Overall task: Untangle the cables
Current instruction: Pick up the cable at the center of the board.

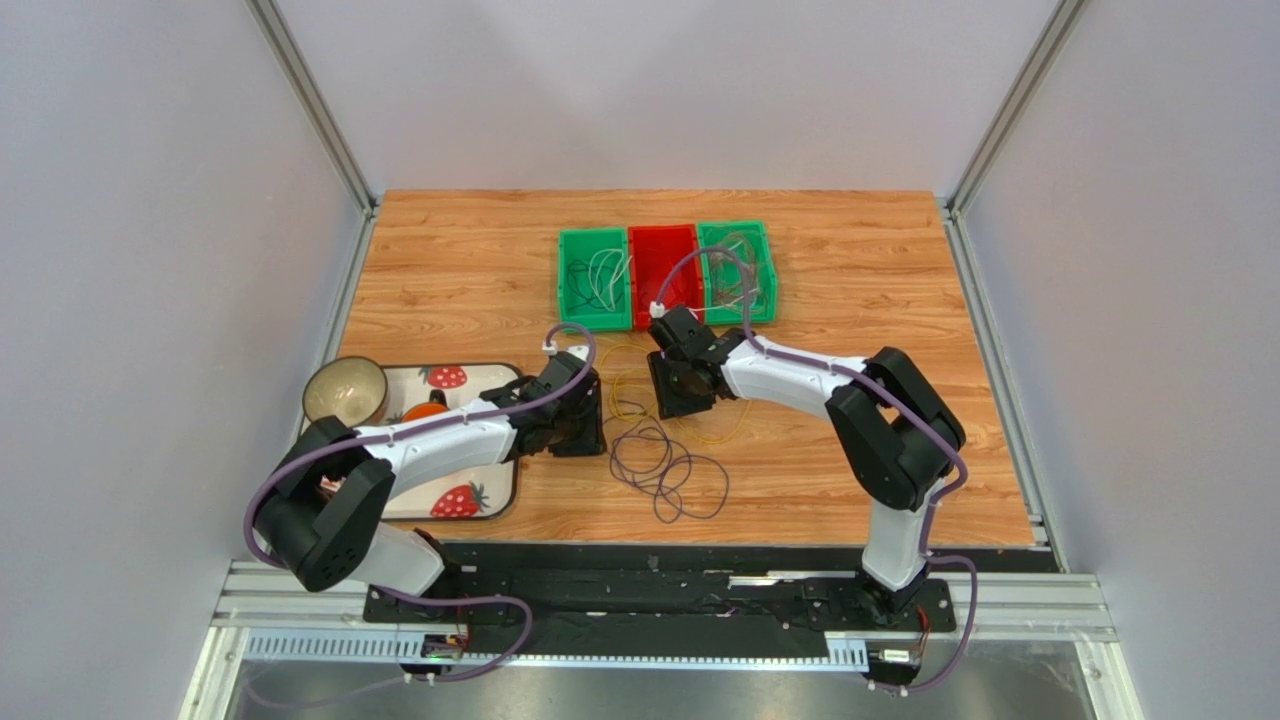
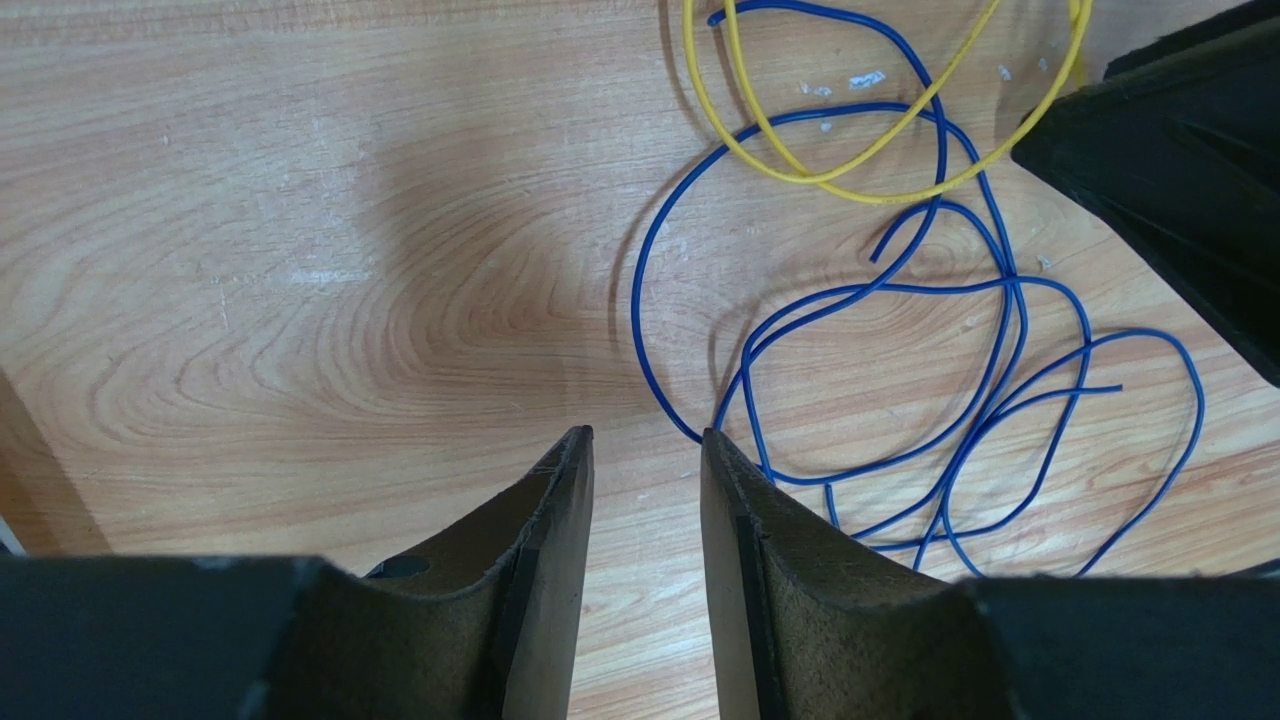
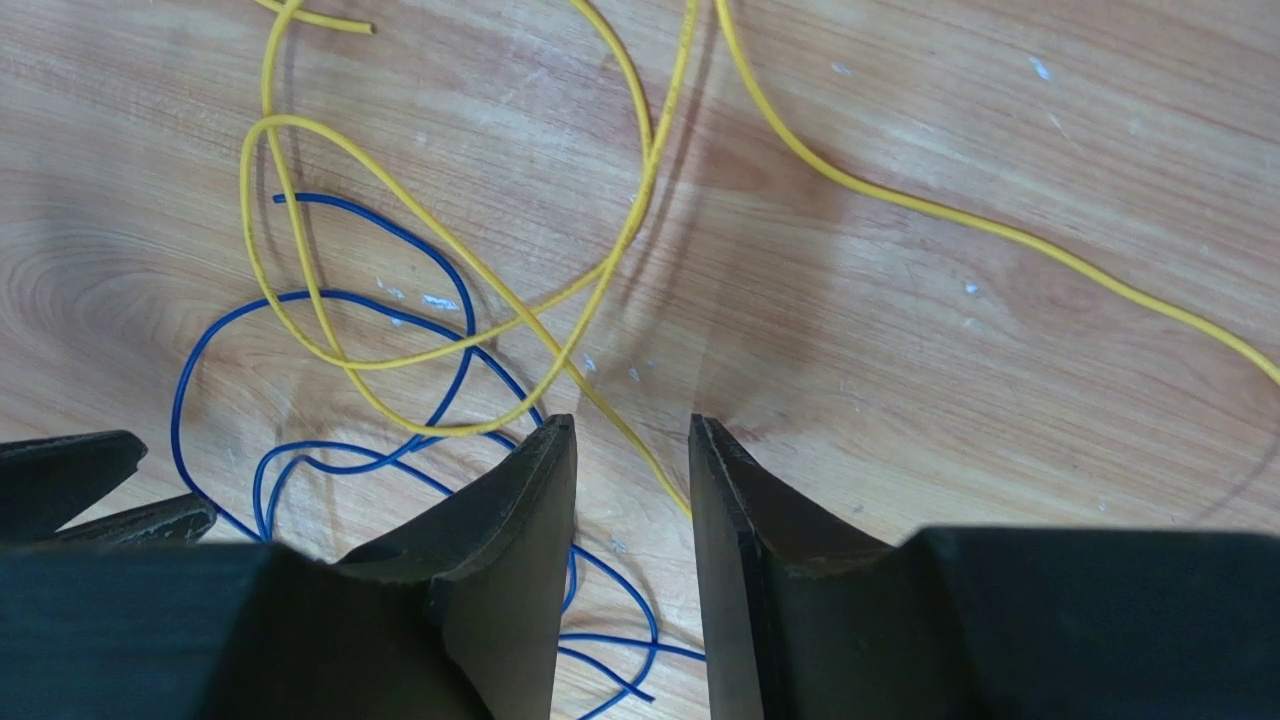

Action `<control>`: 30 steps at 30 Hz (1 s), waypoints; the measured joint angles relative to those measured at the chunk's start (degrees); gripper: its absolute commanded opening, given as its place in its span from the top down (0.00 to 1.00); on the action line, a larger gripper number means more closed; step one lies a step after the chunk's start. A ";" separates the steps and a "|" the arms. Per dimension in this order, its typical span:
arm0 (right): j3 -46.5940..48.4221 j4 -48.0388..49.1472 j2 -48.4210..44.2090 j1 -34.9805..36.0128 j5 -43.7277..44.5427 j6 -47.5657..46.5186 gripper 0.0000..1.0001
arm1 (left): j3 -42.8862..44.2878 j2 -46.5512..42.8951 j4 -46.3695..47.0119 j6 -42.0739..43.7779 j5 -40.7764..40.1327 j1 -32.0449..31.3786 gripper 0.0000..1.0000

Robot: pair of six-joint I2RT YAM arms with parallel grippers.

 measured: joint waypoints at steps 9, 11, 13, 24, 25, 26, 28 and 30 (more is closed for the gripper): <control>2.14 0.22 2.36 1.22 1.22 -1.27 1.00 | -0.46 -0.24 -0.11 0.00 0.00 0.00 0.59; 2.19 0.20 2.43 1.29 1.38 -1.40 1.00 | -0.46 -0.28 -0.11 -0.02 -0.02 0.00 0.60; 2.25 0.24 2.43 1.29 1.57 -1.46 1.00 | -0.48 -0.48 -0.15 0.00 -0.04 0.00 0.60; 6.10 -3.80 -7.32 1.29 1.92 -2.47 1.00 | -0.52 -6.95 -1.01 0.17 -1.09 0.00 0.57; 7.21 -3.85 -9.03 1.29 1.95 -2.58 1.00 | -0.50 -7.93 -1.25 0.20 -1.31 0.00 0.57; 8.79 -3.80 -11.28 1.29 1.97 -2.73 1.00 | -0.46 -9.11 -1.70 0.28 -1.62 0.00 0.57; 10.84 -3.82 -14.47 1.29 1.97 -2.93 1.00 | -0.15 -11.30 -2.84 0.46 -2.21 0.00 0.57; 12.90 -3.74 -17.16 1.29 1.97 -3.08 1.00 | 0.61 -13.16 -4.63 0.68 -2.86 0.00 0.57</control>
